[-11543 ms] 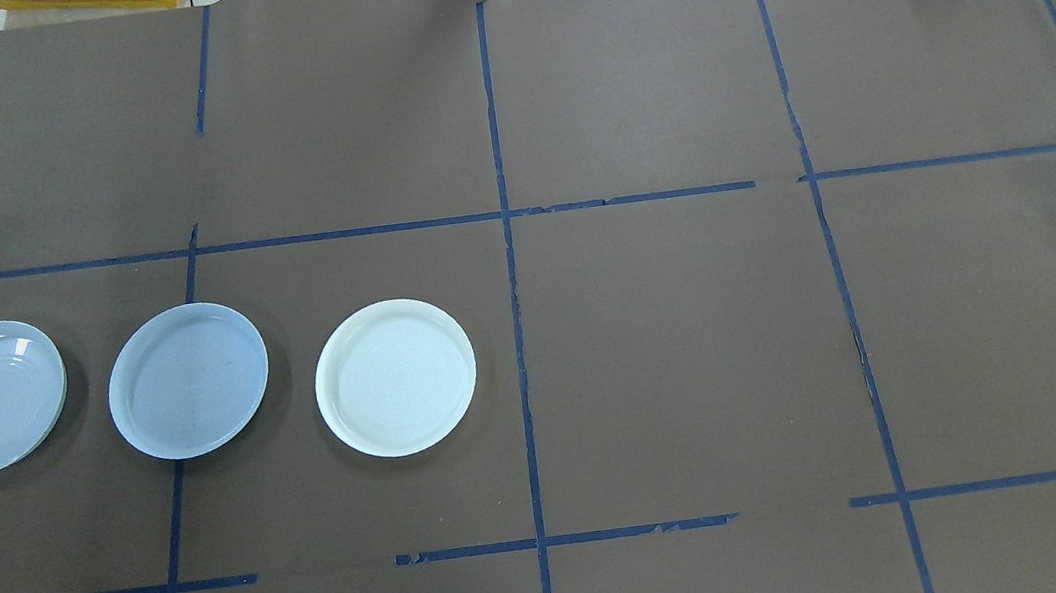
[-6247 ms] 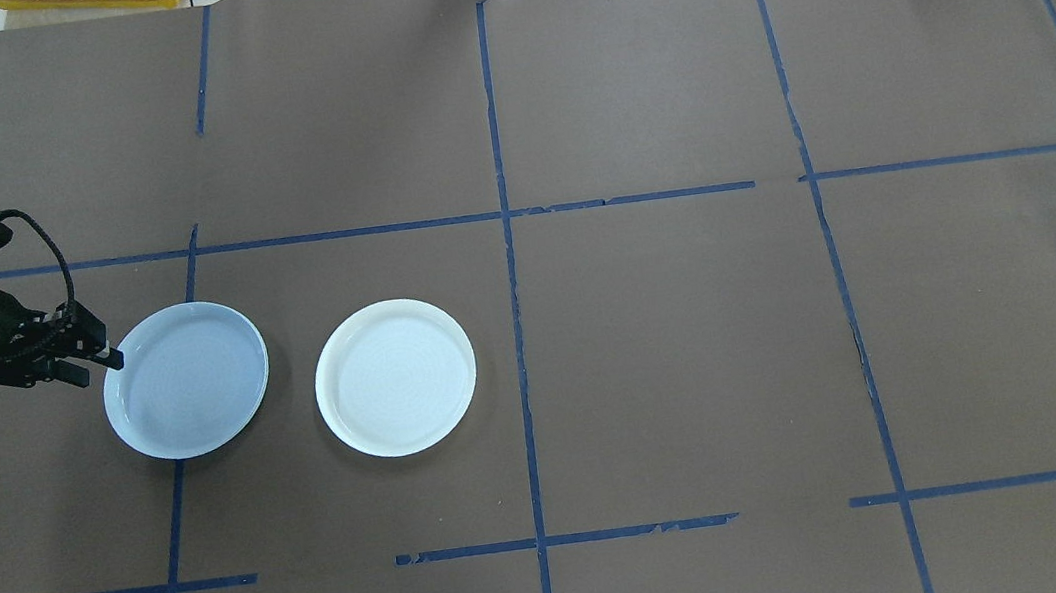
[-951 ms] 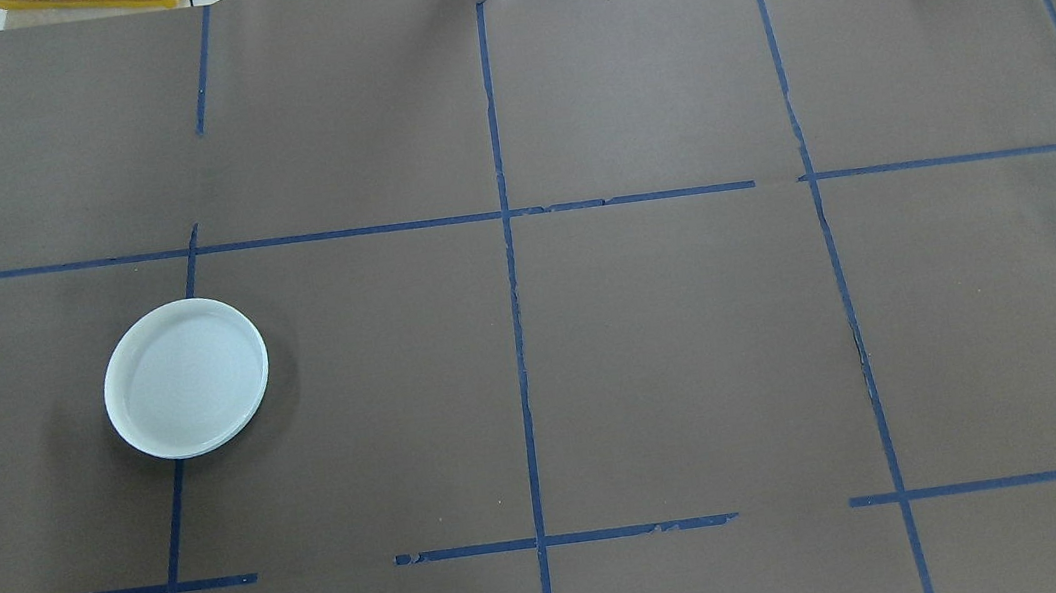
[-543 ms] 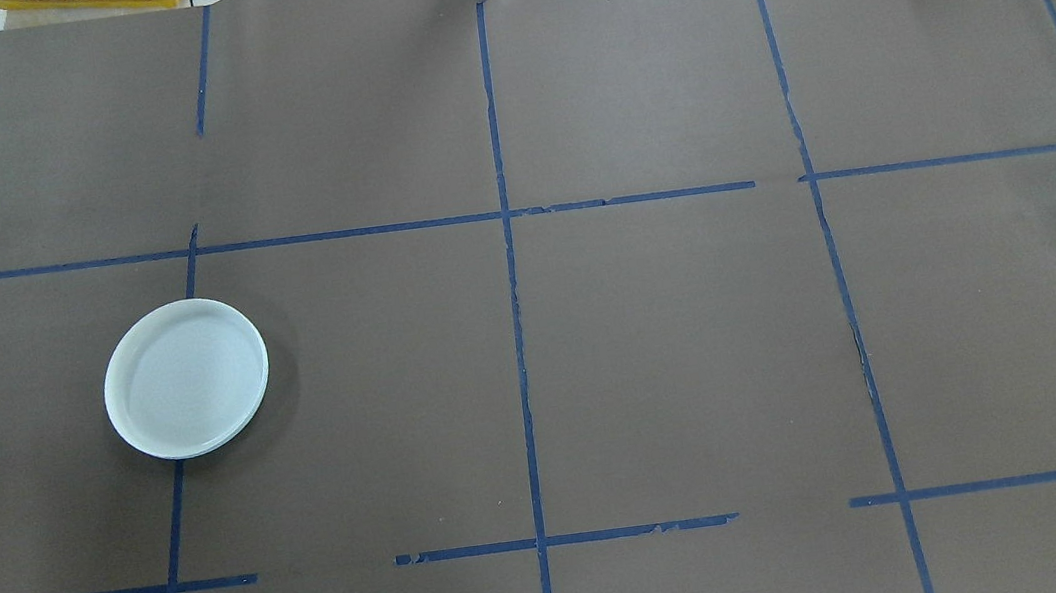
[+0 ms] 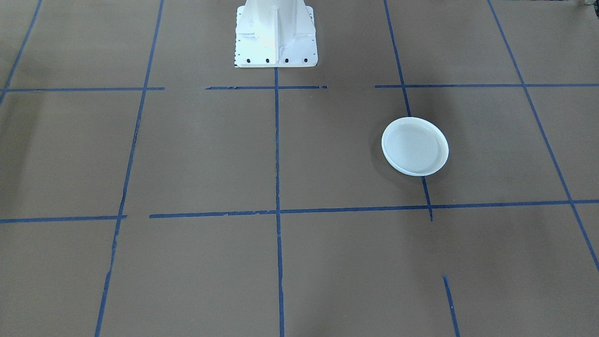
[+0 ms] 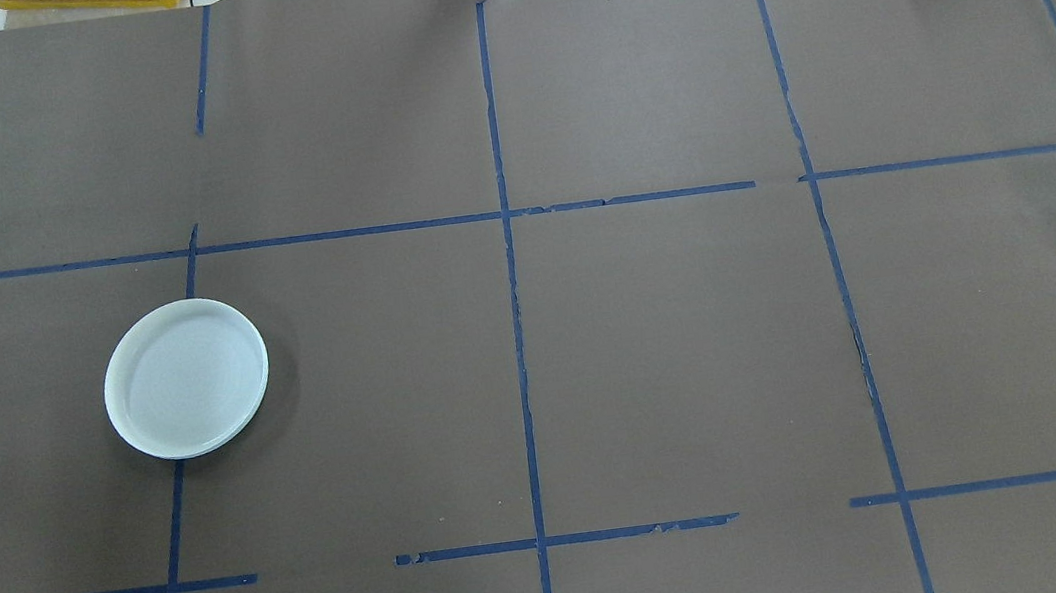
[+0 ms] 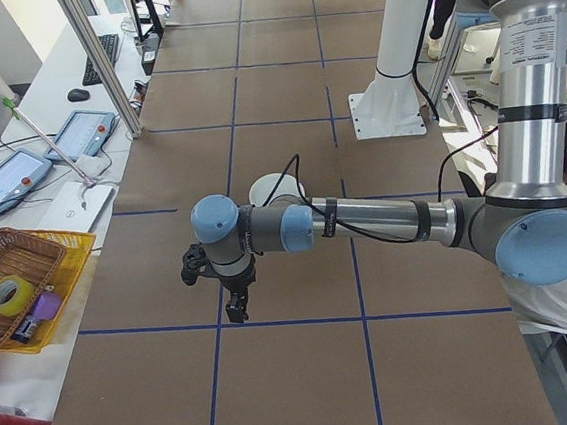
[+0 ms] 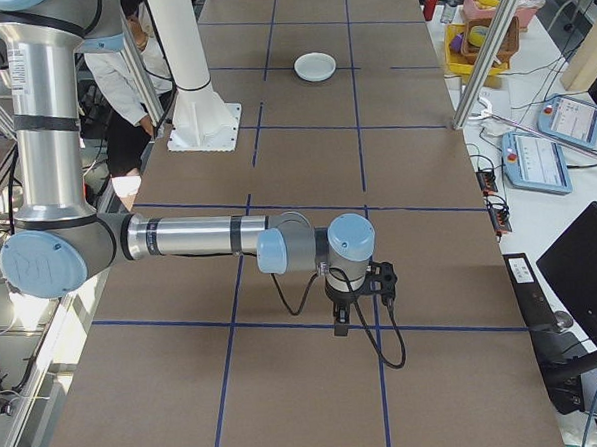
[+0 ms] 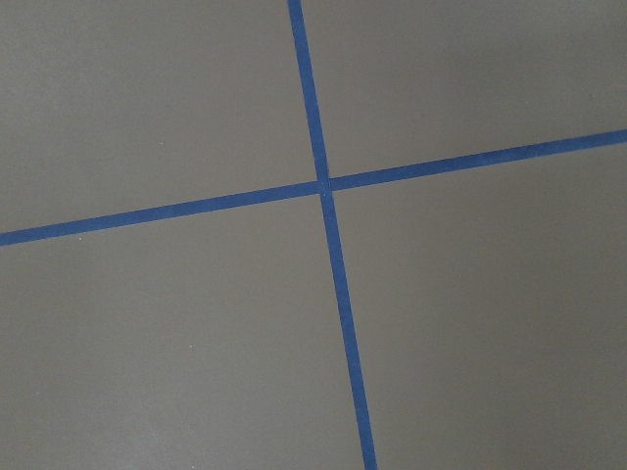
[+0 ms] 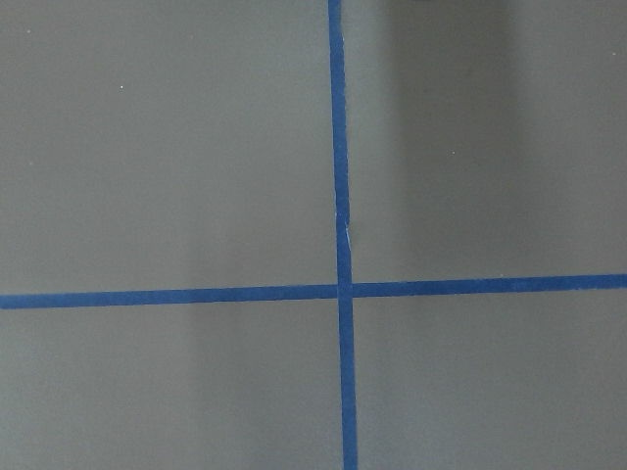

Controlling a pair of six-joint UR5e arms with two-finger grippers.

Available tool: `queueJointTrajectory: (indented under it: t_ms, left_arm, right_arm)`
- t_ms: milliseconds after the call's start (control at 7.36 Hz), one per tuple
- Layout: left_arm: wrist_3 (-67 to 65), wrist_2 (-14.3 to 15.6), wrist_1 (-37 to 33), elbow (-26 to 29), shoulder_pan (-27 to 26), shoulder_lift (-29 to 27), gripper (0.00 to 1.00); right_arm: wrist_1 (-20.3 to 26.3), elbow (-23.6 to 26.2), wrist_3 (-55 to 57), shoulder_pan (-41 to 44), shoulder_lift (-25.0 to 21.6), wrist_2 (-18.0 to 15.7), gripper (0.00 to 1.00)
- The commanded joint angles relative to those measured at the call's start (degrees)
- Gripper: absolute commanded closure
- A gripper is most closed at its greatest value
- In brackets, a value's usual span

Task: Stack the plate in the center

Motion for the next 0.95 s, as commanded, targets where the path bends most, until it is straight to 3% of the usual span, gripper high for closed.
queueJointTrajectory:
  t_ms: [0,815]
  left_arm:
    - [0.2,1.1,-0.1,-0.3,-0.1,1.2,0.00]
    - [-0.2,1.0,-0.1,0.4,-0.1,1.8,0.00]
  right_arm:
    - [0.0,0.0,0.0,0.0,0.0,0.0,0.00]
    - [0.0,0.0,0.0,0.0,0.0,0.0,0.00]
